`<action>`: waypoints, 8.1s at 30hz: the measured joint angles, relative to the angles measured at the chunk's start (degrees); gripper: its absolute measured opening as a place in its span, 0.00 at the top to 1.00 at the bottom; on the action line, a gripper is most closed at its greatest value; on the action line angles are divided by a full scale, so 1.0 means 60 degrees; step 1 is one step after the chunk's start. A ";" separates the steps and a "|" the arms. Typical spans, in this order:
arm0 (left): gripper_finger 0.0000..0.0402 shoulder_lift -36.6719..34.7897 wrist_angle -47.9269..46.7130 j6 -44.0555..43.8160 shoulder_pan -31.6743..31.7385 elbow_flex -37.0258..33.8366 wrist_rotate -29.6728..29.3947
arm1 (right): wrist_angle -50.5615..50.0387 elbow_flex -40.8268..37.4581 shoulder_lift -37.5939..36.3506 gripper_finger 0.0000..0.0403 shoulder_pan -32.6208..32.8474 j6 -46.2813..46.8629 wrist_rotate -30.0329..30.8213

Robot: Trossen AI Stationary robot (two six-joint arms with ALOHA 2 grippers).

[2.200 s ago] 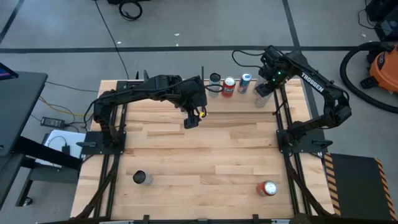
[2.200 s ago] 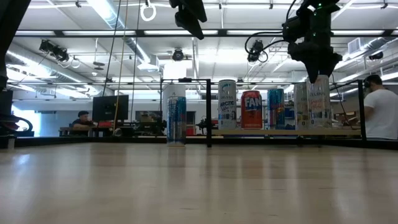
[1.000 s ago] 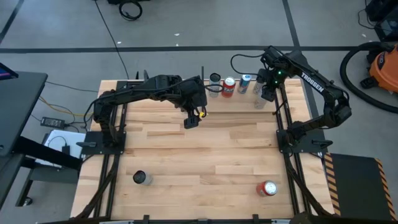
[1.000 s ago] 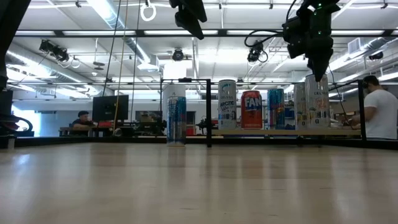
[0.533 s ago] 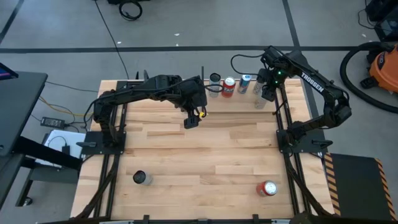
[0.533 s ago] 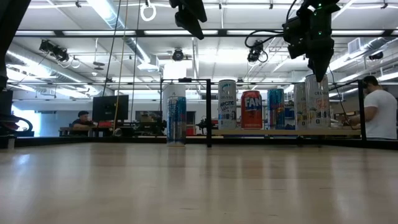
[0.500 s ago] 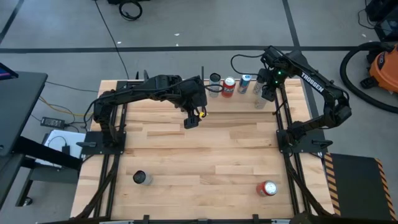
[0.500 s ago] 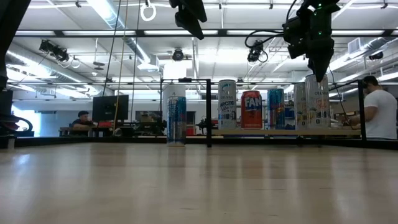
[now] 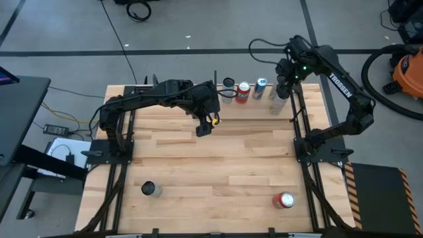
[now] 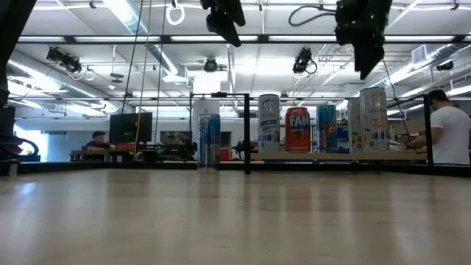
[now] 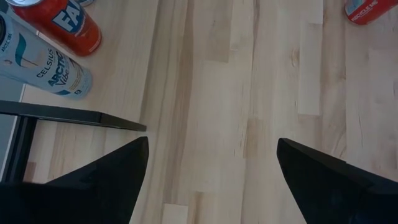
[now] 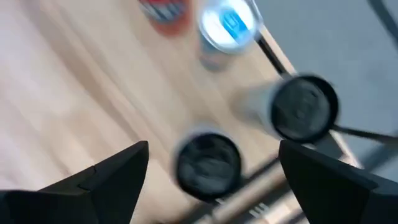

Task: Place canned beverage on shelf
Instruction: Put the white yellow soda can on the shelf aligned with the other white yellow soda can, then put the blue soda can on the shelf aligned with the other blue soda can

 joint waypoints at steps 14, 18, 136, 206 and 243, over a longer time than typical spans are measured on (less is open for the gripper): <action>0.11 0.0000 -0.1067 -0.0236 0.0751 0.0000 -0.0008 | -0.0144 -0.0160 -0.0162 0.08 0.0566 0.0245 -0.3593; 0.11 0.0000 -0.1813 -0.0207 0.1092 0.0000 -0.0007 | 0.0297 -0.0674 -0.0323 0.09 0.1359 0.0204 -0.3794; 0.11 -0.2520 1.4140 -0.1994 0.2912 -1.2725 -0.1088 | 0.7079 -0.3905 -0.0455 0.09 0.7328 0.1209 -0.1464; 0.46 -0.3489 1.3250 -0.1772 0.0431 -1.2403 0.1111 | 0.8735 -0.3897 -0.0189 0.09 0.7329 0.1988 -0.1207; 0.46 -0.3439 1.2828 -0.0244 -0.0850 -1.0131 0.2354 | 1.1674 -0.3901 0.0178 0.09 0.8585 0.0743 -0.1253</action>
